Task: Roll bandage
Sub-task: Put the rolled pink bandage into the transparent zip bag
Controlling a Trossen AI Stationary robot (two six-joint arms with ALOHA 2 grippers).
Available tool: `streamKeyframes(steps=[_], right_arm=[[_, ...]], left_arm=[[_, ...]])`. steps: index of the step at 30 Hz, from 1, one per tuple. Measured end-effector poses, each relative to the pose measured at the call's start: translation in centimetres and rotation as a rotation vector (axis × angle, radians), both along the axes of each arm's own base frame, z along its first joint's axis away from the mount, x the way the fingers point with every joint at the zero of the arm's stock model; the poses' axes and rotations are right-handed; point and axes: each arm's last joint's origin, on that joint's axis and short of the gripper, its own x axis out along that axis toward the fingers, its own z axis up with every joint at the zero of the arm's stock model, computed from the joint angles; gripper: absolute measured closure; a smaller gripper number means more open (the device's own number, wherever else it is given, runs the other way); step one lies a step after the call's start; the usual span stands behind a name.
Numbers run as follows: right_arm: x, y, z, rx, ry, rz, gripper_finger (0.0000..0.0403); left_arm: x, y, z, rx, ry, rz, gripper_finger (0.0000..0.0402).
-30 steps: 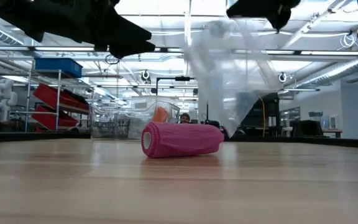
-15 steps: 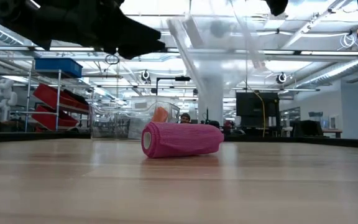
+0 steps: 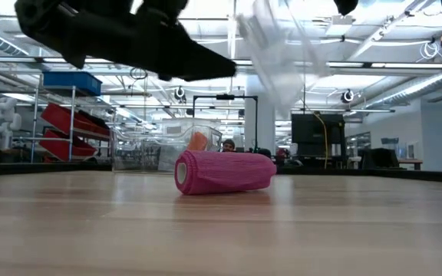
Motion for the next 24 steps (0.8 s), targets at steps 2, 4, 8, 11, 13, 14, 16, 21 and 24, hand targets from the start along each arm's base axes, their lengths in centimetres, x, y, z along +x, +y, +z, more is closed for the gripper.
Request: streamKeyframes(steps=[2, 4, 8, 11, 13, 14, 16, 21, 24], right_arm=[[-0.1, 0.2, 0.0, 0.005, -0.004, 0.006, 0.0403], [-0.2, 0.4, 0.0, 0.009, -0.002, 0.021, 0.0403], [-0.4, 1.0, -0.1, 0.009, 0.005, 0.046, 0.0403], [-0.5, 1.3, -0.1, 0.01, 0.005, 0.057, 0.0403], [-0.6, 1.4, -0.1, 0.012, 0.004, 0.059, 0.0403], [-0.6, 1.4, -0.1, 0.015, 0.003, 0.06, 0.0403], [-0.6, 1.5, -0.1, 0.02, 0.0, 0.062, 0.0403], [-0.6, 1.5, -0.1, 0.027, -0.004, 0.061, 0.0403], [-0.6, 1.5, -0.2, 0.023, 0.004, 0.061, 0.0403]], left_arm=[[1.0, -0.1, -0.2, 0.013, 0.002, 0.064, 0.0118], [1.6, -0.2, -0.1, 0.014, -0.004, 0.084, 0.0118], [2.1, -0.4, 0.3, 0.01, -0.019, 0.081, 0.0118], [2.2, -0.4, 0.6, 0.003, -0.029, 0.082, 0.0127], [2.2, -0.5, 0.6, 0.002, -0.028, 0.081, 0.0146], [2.2, -0.5, 0.6, 0.003, -0.027, 0.08, 0.0159], [2.2, -0.5, 0.6, 0.003, -0.024, 0.078, 0.0187], [2.2, -0.5, 0.5, 0.0, -0.023, 0.077, 0.0252], [2.2, -0.6, 0.6, 0.0, -0.024, 0.076, 0.0277]])
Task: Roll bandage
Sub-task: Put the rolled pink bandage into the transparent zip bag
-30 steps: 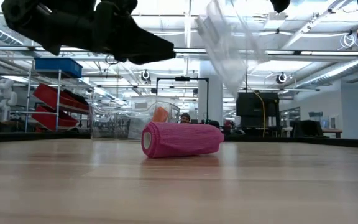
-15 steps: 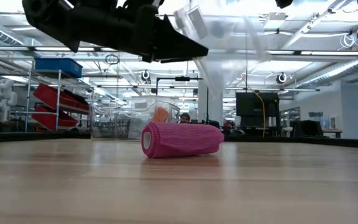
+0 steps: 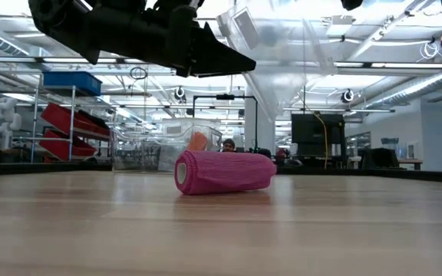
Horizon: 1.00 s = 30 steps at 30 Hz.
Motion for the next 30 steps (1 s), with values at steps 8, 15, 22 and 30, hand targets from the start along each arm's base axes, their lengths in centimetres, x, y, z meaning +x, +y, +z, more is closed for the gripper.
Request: streamKeyframes(steps=[8, 15, 22, 30], right_arm=[[-0.2, -0.1, -1.0, 0.011, 0.079, -0.011, 0.0403], [-0.3, -0.1, -1.4, 0.034, 0.106, 0.018, 0.0403], [-0.2, 0.0, -1.3, 0.023, 0.104, 0.035, 0.0397], [-0.1, 0.2, -0.5, -0.055, 0.065, 0.06, 0.0395]], left_arm=[[-0.1, -0.3, 0.0, -0.001, 0.0, -0.01, 0.0318], [-0.1, -0.3, 0.0, -0.072, 0.001, -0.006, 0.0367], [-0.1, -0.4, -0.1, -0.081, 0.005, -0.037, 0.0394], [-0.1, -0.4, 0.0, -0.053, 0.005, -0.041, 0.0398]])
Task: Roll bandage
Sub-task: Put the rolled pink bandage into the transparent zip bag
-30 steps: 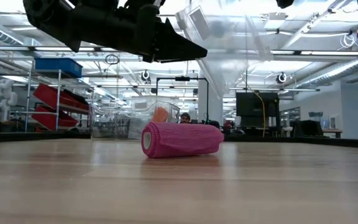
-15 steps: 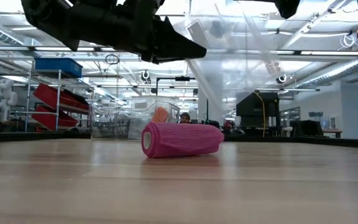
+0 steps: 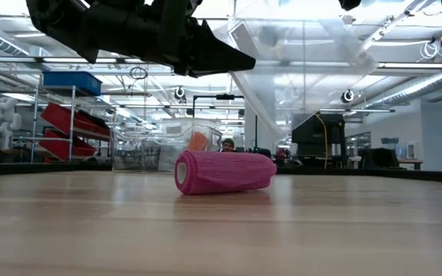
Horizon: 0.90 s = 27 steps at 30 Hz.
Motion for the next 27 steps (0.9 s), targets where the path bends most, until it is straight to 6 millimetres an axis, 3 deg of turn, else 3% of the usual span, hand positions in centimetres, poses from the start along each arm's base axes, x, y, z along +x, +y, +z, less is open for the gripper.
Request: streamKeyframes(steps=[4, 10, 13, 20, 24, 27], right_arm=[[-0.2, 0.5, 0.3, -0.047, -0.006, 0.033, 0.0392], [-0.8, 3.0, 1.4, -0.138, -0.084, 0.374, 0.0368], [-1.1, 3.6, 1.8, -0.183, -0.127, 0.432, 0.0344], [1.8, 3.5, 0.6, -0.201, -0.068, 0.364, 0.026], [4.1, 3.6, 0.9, -0.234, 0.008, 0.31, 0.0216], [5.4, 3.3, 1.6, -0.225, 0.071, 0.157, 0.0199]], left_arm=[[-0.4, 0.0, 0.5, 0.004, 0.024, -0.002, 0.0399], [-1.8, -0.1, 2.4, 0.012, 0.074, -0.013, 0.04], [-2.7, 0.1, 2.9, 0.007, 0.132, -0.008, 0.04], [-2.9, 0.1, 3.3, -0.034, 0.131, -0.022, 0.0399], [-3.0, 0.1, 3.3, -0.034, 0.137, -0.023, 0.0399], [-3.0, 0.1, 3.3, -0.035, 0.137, -0.023, 0.0398]])
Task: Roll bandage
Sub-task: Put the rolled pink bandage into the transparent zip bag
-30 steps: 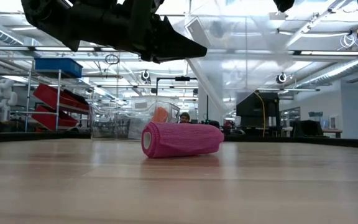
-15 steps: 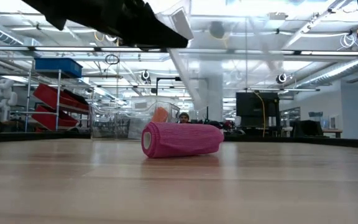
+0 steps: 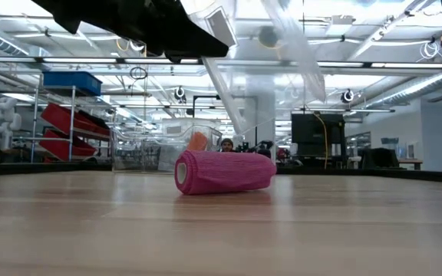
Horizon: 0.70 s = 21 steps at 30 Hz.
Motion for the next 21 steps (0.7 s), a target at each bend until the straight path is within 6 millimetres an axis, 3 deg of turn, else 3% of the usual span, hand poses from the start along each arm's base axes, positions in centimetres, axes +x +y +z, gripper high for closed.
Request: streamKeyframes(steps=[3, 7, 16, 21], right_arm=[[0.7, -0.2, 0.2, 0.019, 0.048, -0.093, 0.0197], [1.0, 0.6, 0.1, 0.047, 0.052, -0.087, 0.0211], [-1.6, 4.8, 0.4, -0.178, 0.046, -0.065, 0.0262], [-1.5, 6.0, -2.6, -0.175, 0.154, -0.065, 0.0268]], left_arm=[[0.0, 0.0, 0.0, -0.04, 0.001, 0.016, 0.0398], [0.0, 0.3, 0.0, -0.11, -0.002, 0.089, 0.0398], [0.1, 1.0, -0.1, -0.303, -0.018, 0.249, 0.0397], [0.2, 1.3, 0.1, -0.479, -0.055, 0.326, 0.0397]])
